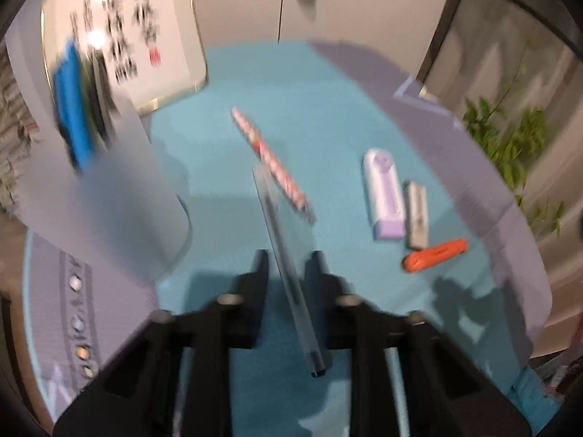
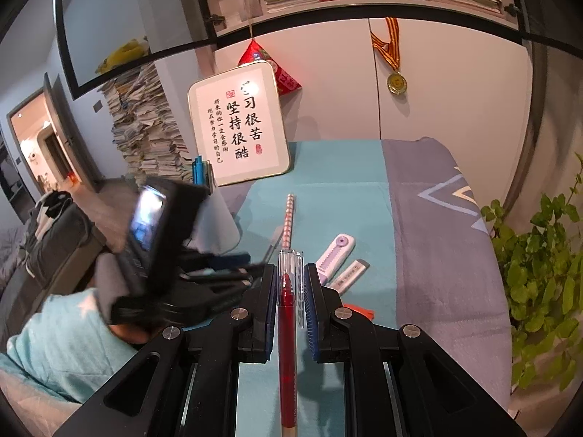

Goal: Organize stationery

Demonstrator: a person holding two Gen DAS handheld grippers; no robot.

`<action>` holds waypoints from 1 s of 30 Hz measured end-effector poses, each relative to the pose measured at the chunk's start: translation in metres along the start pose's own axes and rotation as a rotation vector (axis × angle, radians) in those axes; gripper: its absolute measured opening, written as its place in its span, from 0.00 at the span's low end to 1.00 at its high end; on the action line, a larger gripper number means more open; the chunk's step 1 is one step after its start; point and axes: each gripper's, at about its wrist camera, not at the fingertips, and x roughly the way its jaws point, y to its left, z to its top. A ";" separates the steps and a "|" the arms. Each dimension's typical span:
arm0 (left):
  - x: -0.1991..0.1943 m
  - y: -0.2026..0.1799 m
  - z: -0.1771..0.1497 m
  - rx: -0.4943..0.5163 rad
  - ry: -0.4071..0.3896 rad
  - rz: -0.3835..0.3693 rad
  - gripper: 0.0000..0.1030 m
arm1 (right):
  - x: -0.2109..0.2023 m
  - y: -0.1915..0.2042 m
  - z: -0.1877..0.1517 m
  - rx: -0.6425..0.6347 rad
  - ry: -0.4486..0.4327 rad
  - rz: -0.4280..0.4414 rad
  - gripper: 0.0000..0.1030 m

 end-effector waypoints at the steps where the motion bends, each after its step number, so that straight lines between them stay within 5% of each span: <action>1: -0.004 0.000 -0.002 -0.007 -0.016 0.003 0.08 | 0.000 -0.002 0.000 0.004 0.000 -0.001 0.14; 10: -0.050 -0.001 -0.057 0.009 0.038 -0.110 0.10 | 0.010 -0.005 -0.002 0.010 0.015 0.020 0.14; 13: -0.051 0.000 -0.050 0.015 0.009 -0.087 0.42 | 0.013 -0.003 -0.004 0.008 0.025 0.030 0.14; 14: -0.049 0.001 -0.044 0.009 0.000 -0.081 0.45 | 0.012 -0.002 -0.005 0.003 0.025 0.031 0.14; 20: -0.018 -0.006 -0.014 0.015 0.057 -0.093 0.40 | 0.003 -0.009 -0.006 0.018 0.011 0.010 0.14; 23: -0.007 -0.017 -0.010 0.082 0.046 -0.024 0.16 | 0.003 -0.011 -0.006 0.022 0.013 0.009 0.14; 25: -0.005 -0.020 -0.006 0.105 0.054 -0.007 0.09 | 0.005 -0.010 -0.006 0.023 0.017 0.013 0.14; 30: -0.030 -0.016 -0.005 0.099 -0.007 -0.030 0.09 | 0.007 -0.007 -0.005 0.015 0.016 0.022 0.14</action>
